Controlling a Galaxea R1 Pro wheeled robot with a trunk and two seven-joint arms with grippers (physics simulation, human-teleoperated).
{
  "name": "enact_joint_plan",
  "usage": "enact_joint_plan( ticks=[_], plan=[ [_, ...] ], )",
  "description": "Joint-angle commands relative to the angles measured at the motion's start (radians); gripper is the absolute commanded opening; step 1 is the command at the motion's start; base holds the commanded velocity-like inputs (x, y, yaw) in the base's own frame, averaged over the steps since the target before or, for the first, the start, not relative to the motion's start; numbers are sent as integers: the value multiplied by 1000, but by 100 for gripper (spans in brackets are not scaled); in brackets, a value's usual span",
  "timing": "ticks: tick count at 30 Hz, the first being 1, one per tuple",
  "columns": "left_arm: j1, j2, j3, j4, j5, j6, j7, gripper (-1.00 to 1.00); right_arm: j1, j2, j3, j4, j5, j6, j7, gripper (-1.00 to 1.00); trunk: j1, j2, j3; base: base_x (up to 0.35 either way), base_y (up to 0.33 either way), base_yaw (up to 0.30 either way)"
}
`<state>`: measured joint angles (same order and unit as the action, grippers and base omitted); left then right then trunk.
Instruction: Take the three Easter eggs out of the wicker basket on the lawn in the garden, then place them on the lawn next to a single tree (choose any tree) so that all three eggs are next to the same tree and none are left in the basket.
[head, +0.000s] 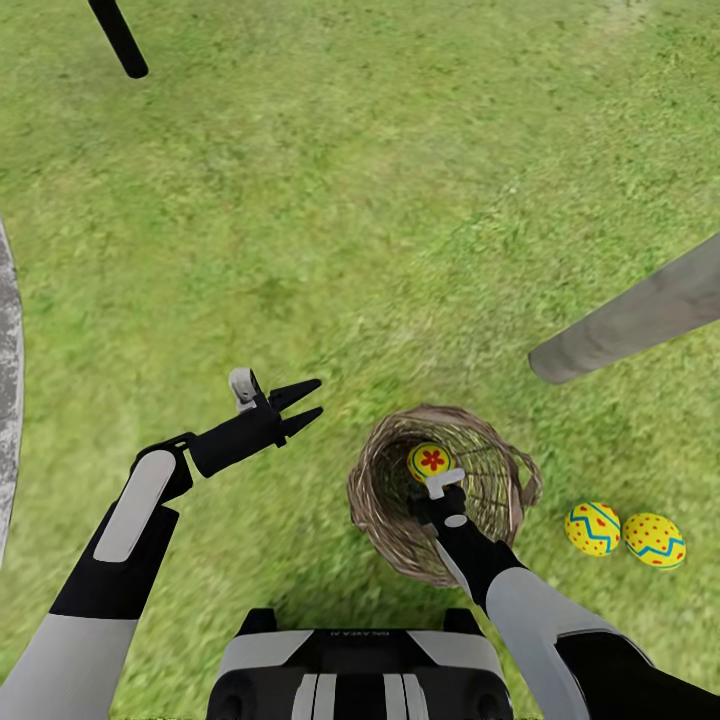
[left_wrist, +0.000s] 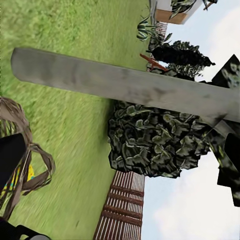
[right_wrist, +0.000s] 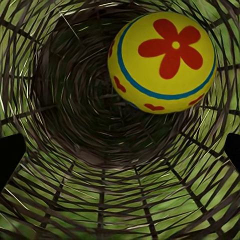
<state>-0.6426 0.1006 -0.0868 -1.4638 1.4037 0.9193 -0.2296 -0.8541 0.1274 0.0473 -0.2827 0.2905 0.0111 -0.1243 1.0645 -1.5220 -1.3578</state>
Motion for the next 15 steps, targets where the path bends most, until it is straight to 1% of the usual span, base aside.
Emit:
enact_joint_plan(
  ticks=[1,14,15],
  plan=[
    [0,1,-1,0,-5,1,-7,100,0,0,5,1,4,1,-6,100,0,0,-2,0,0,0],
    [1,0,-1,-1,-5,1,-7,100,0,0,3,-13,4,3,-5,100,0,0,-23,0,0,0],
    [1,0,-1,-1,-5,1,-7,100,0,0,3,-13,4,3,-5,100,4,-7,-28,0,0,0]
  ],
)
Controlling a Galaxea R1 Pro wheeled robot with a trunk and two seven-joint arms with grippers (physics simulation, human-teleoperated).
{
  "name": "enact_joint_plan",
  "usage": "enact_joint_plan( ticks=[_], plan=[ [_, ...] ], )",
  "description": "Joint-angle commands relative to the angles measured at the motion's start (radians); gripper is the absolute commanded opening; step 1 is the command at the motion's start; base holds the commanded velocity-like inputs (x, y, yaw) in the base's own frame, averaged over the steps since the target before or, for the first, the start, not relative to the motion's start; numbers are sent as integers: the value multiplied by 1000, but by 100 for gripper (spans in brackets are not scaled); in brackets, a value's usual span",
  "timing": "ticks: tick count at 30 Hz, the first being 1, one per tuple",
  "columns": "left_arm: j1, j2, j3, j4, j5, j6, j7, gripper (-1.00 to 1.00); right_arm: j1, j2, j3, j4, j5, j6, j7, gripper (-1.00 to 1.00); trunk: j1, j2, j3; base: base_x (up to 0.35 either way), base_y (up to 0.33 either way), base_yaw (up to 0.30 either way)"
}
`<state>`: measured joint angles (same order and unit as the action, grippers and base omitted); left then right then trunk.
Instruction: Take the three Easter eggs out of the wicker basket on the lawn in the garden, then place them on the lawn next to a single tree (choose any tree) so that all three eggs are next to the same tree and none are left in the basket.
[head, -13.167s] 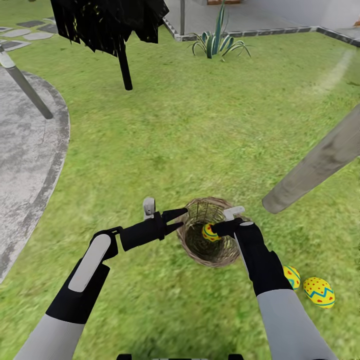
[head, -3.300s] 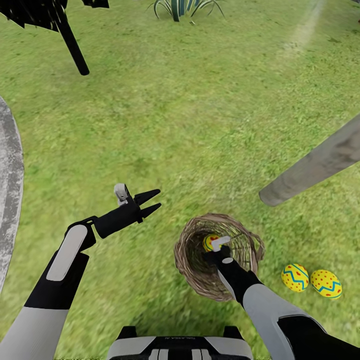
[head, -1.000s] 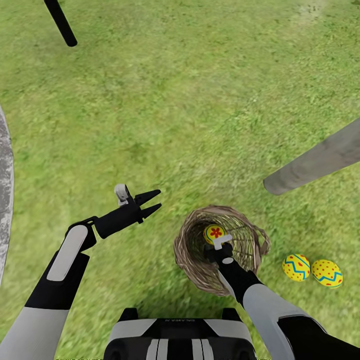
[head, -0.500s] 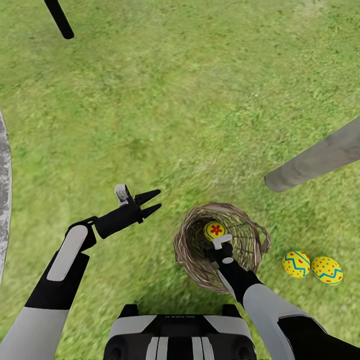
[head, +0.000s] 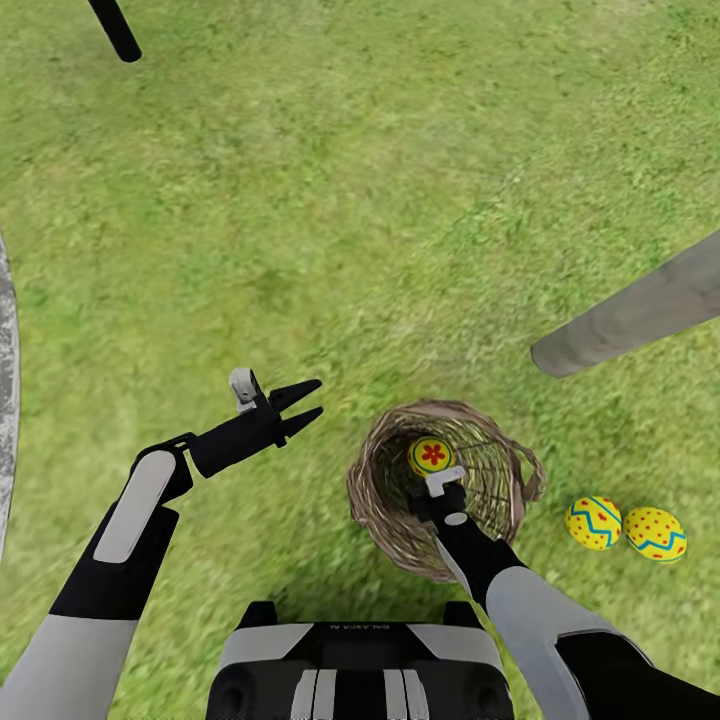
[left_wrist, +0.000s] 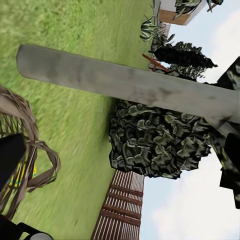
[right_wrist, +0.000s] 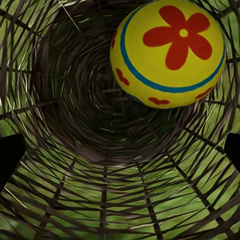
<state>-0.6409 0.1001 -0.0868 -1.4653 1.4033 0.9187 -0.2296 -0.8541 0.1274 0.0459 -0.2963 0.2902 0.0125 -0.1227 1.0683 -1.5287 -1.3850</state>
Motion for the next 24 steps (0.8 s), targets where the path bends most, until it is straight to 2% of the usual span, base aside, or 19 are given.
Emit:
enact_joint_plan(
  ticks=[1,12,24],
  plan=[
    [0,0,-1,0,-4,1,-7,100,0,0,5,0,4,1,-6,100,4,-7,-5,0,0,0],
    [0,1,-1,2,-4,1,-7,100,0,1,4,-30,3,4,-10,100,46,-84,-57,0,0,0],
    [0,0,-1,2,-4,1,-7,100,0,1,3,-69,4,10,-11,100,92,-168,-95,0,0,0]
  ],
)
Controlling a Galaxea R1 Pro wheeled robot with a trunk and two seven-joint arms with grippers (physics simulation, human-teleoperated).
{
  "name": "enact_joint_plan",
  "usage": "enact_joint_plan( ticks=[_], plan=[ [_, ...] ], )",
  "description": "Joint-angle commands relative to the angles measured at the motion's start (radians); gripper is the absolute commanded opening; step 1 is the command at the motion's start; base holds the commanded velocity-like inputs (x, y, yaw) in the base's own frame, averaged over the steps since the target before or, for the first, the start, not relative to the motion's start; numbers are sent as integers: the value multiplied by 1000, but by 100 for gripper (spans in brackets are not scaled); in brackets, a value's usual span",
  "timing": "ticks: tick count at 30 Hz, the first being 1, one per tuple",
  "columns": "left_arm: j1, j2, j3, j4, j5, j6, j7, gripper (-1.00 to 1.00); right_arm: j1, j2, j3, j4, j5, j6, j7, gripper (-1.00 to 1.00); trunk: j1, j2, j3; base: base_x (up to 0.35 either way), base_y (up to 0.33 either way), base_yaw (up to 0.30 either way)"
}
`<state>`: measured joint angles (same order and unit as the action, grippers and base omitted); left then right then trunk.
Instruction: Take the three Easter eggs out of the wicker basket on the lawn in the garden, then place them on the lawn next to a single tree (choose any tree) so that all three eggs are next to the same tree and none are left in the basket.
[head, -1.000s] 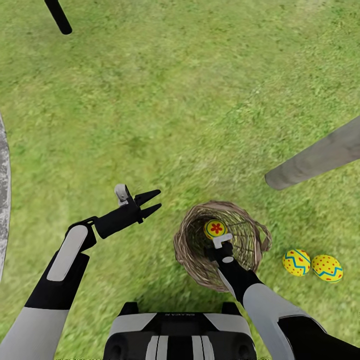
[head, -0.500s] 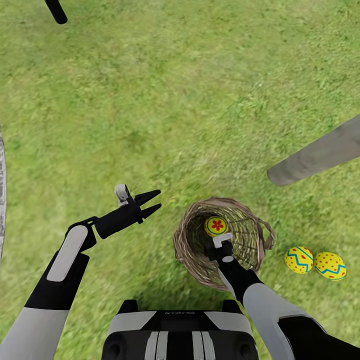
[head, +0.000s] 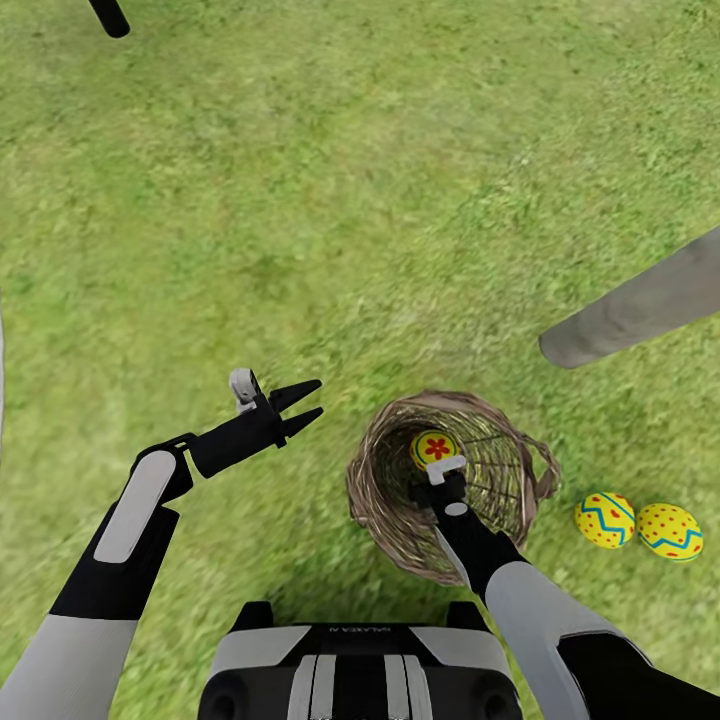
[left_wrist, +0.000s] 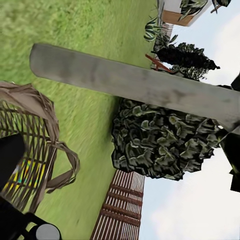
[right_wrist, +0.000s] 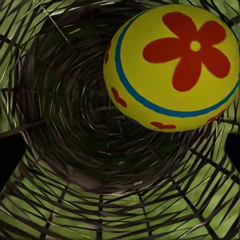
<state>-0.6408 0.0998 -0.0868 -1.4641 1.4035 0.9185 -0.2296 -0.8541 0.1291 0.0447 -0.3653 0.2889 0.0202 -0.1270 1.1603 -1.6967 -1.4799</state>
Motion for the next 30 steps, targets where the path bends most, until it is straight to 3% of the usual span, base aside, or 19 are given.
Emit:
enact_joint_plan(
  ticks=[1,10,18,30],
  plan=[
    [0,1,-1,1,-4,2,-7,100,0,0,5,0,6,2,-7,100,4,-7,-4,0,0,0],
    [0,1,-1,1,-4,1,-7,100,0,0,5,-1,6,-2,-9,100,38,-70,-32,0,0,0],
    [0,1,-1,1,-4,1,-7,100,0,2,7,-1,6,-5,-114,100,69,-126,-57,0,0,0],
    [0,0,-1,1,-4,0,-6,100,0,5,7,-3,4,-7,-122,100,115,-210,-94,0,0,0]
  ],
)
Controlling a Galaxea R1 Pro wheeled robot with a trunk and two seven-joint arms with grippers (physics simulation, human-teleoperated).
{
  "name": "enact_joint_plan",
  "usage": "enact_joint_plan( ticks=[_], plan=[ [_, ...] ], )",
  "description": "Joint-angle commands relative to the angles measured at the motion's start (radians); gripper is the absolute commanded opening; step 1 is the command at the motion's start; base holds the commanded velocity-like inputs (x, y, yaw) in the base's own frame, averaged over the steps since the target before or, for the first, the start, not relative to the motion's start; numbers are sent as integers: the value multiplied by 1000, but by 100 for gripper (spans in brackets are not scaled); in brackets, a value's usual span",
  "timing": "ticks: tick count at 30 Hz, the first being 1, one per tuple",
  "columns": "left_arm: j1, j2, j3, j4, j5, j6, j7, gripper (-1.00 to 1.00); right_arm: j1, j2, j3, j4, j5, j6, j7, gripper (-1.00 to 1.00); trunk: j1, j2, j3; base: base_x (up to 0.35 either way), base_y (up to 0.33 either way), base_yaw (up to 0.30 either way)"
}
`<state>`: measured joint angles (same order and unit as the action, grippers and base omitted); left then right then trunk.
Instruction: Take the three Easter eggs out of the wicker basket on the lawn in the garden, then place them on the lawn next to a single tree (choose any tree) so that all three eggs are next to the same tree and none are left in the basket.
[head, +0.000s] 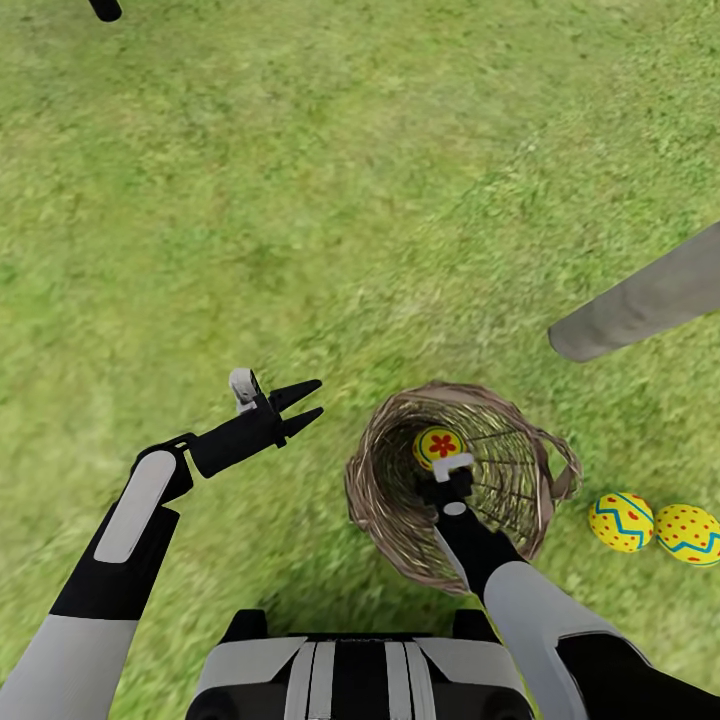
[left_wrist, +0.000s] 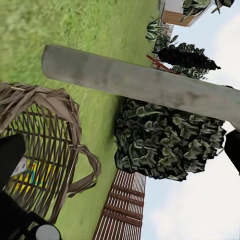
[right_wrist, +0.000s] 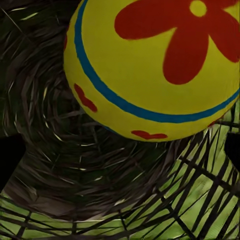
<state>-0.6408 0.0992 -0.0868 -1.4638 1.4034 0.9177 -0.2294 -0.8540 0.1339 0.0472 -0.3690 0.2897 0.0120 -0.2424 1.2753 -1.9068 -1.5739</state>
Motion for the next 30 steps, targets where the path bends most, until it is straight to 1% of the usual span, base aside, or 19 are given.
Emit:
enact_joint_plan(
  ticks=[1,8,15,17,18,25,30],
  plan=[
    [0,1,-1,1,-4,1,-7,100,0,1,5,0,4,1,-6,100,0,0,0,0,0,0],
    [0,1,-1,2,-4,0,-7,100,0,1,2,-42,2,0,-6,100,0,0,0,0,0,0],
    [0,1,-1,2,-4,0,-6,100,0,-4,-1,-47,-5,-1,-6,100,0,0,0,0,0,0],
    [0,1,-1,2,-4,0,-7,100,0,-4,-1,-47,-6,-13,-6,100,0,0,0,0,0,0],
    [0,1,-1,2,-4,0,-7,100,0,-5,-1,-46,-7,-27,-6,100,4,-7,-4,0,0,0],
    [0,1,-6,2,-4,0,-7,100,0,-5,-1,-44,-8,-57,-6,100,31,-56,-25,0,0,0],
    [0,1,-7,2,-4,0,-6,100,0,-5,-2,-45,-9,-62,-6,100,31,-56,-25,0,0,0]
  ],
)
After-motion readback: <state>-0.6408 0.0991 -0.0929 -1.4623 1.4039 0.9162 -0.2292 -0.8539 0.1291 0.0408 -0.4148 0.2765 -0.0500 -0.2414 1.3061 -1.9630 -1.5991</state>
